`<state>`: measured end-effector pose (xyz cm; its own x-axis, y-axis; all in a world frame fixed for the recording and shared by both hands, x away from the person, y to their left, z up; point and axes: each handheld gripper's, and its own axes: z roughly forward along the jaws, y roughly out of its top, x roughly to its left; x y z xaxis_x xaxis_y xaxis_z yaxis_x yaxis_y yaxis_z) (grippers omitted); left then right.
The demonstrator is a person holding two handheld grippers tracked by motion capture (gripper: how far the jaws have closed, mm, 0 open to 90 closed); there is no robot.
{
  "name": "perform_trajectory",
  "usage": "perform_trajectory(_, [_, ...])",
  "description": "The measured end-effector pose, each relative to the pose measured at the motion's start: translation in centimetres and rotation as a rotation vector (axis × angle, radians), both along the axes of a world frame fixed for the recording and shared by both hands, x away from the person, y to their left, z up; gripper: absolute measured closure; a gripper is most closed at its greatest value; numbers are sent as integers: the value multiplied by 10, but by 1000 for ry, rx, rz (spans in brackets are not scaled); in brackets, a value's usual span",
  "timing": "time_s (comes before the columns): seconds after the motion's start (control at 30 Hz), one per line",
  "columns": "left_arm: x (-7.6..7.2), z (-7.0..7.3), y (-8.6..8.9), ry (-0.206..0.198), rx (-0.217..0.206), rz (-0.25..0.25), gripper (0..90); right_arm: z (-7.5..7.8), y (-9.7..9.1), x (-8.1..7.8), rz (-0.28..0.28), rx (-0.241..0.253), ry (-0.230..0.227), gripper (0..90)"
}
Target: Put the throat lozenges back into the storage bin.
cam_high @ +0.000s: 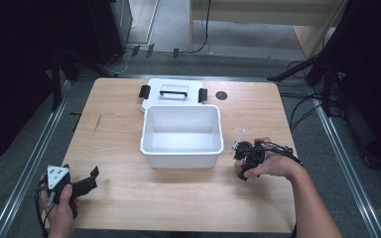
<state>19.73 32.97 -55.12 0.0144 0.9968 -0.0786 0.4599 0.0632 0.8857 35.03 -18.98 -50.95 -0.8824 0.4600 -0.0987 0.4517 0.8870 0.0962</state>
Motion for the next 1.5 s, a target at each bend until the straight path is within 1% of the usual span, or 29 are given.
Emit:
perform_trajectory(0.03, [0,0,0,0,0,0,2,0,0,0,0,0,0,169])
perform_trajectory(0.07, [0,0,0,0,-1,0,2,0,0,0,-2,-3,-7,198])
perform_trajectory(0.1, [0,0,0,1,0,0,2,0,0,1,-4,-1,-18,204])
perform_trajectory(0.13, [0,0,0,2,0,0,2,1,0,2,-5,-4,-19,205])
perform_trajectory(0.2, [0,0,0,3,0,0,2,1,-1,2,-16,-2,-17,207])
perform_trajectory(0.23, [0,0,0,3,0,0,2,1,-2,3,-14,2,-14,208])
perform_trajectory(0.3, [0,0,0,3,0,0,2,4,-4,4,-28,14,-8,208])
perform_trajectory(0.4, [0,0,0,4,0,-1,2,7,-5,3,-24,18,-5,208])
perform_trajectory(0.47, [0,0,0,4,1,-2,2,11,-6,2,-17,18,-8,208])
perform_trajectory(0.5, [0,0,0,4,1,-3,2,16,-6,2,-3,22,-12,209])
perform_trajectory(0.53, [0,0,0,4,1,-3,2,16,-6,2,-3,22,-12,209])
perform_trajectory(0.57, [0,0,0,4,1,-3,2,21,-5,1,4,23,-12,208])
perform_trajectory(0.6, [0,0,0,4,1,-3,2,21,-5,1,4,23,-12,208])
perform_trajectory(0.63, [0,0,0,4,0,-3,2,26,-4,1,12,26,-7,209])
perform_trajectory(0.67, [0,0,0,4,0,-3,2,26,-4,1,12,26,-7,209])
perform_trajectory(0.7, [0,0,0,5,0,-3,2,30,-3,1,20,32,-4,208])
perform_trajectory(0.73, [0,0,0,5,0,-3,2,30,-3,1,20,32,-4,208])
perform_trajectory(0.83, [0,0,0,4,0,-3,2,37,-2,1,23,29,6,209])
perform_trajectory(0.97, [0,0,0,3,-1,-4,2,47,-2,2,23,37,14,208])
perform_trajectory(1.0, [0,0,0,4,-2,-4,2,50,-3,3,27,38,14,208])
perform_trajectory(1.07, [0,0,0,4,-2,-4,2,57,-4,4,16,46,14,209])
perform_trajectory(1.1, [0,0,0,4,-2,-4,2,57,-4,4,16,46,14,209])
perform_trajectory(1.23, [0,0,0,4,0,-5,2,66,-6,4,12,46,8,208])
perform_trajectory(1.3, [0,0,0,4,1,-5,2,73,-6,4,10,58,7,208])
perform_trajectory(1.33, [0,0,0,4,1,-5,2,73,-6,4,10,58,7,208])
perform_trajectory(1.37, [0,0,0,3,1,-4,2,77,-6,3,22,59,6,209])
perform_trajectory(1.5, [0,0,0,3,0,-3,2,83,-6,3,34,59,8,209])
